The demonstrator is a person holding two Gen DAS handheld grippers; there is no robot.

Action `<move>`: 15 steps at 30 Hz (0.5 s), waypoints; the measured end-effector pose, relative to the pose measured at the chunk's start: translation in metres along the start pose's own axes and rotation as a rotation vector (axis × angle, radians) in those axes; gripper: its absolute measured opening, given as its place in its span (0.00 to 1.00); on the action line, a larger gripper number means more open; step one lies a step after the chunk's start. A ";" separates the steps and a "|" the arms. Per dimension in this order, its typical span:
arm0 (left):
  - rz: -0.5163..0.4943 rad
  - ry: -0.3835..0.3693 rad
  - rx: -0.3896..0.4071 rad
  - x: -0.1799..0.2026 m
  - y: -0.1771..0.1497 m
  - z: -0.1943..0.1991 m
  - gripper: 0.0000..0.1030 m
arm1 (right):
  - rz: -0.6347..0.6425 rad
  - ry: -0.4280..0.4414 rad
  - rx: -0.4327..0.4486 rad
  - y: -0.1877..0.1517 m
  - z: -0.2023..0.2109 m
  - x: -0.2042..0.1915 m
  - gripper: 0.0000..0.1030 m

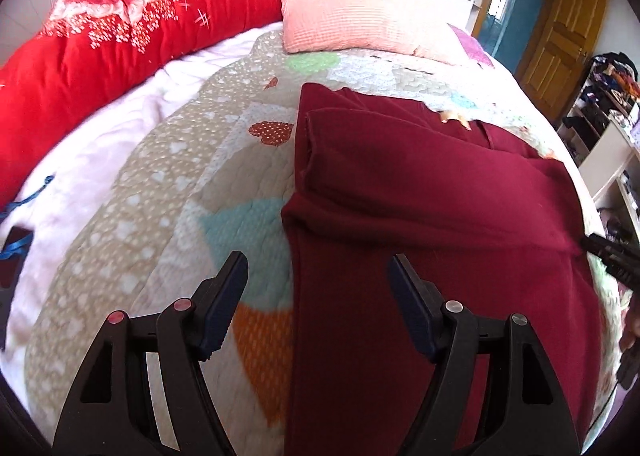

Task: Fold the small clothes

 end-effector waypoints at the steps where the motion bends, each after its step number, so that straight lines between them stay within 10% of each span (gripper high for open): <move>1: -0.010 0.001 0.011 0.002 -0.003 0.007 0.71 | -0.010 0.018 0.016 -0.001 0.012 0.000 0.31; 15: -0.017 -0.062 0.007 0.013 -0.064 0.063 0.71 | -0.122 0.236 -0.051 -0.104 0.086 -0.022 0.46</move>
Point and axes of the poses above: each gripper's, at about its wrist camera, not at the fingertips, and z roughly against the way its jaws point, x to its right, y to its top, the point moved 7 cm from there along -z, roughly the way its jaws point, and after that the axes turned 11 degrees about -y, right-handed, at the moved point
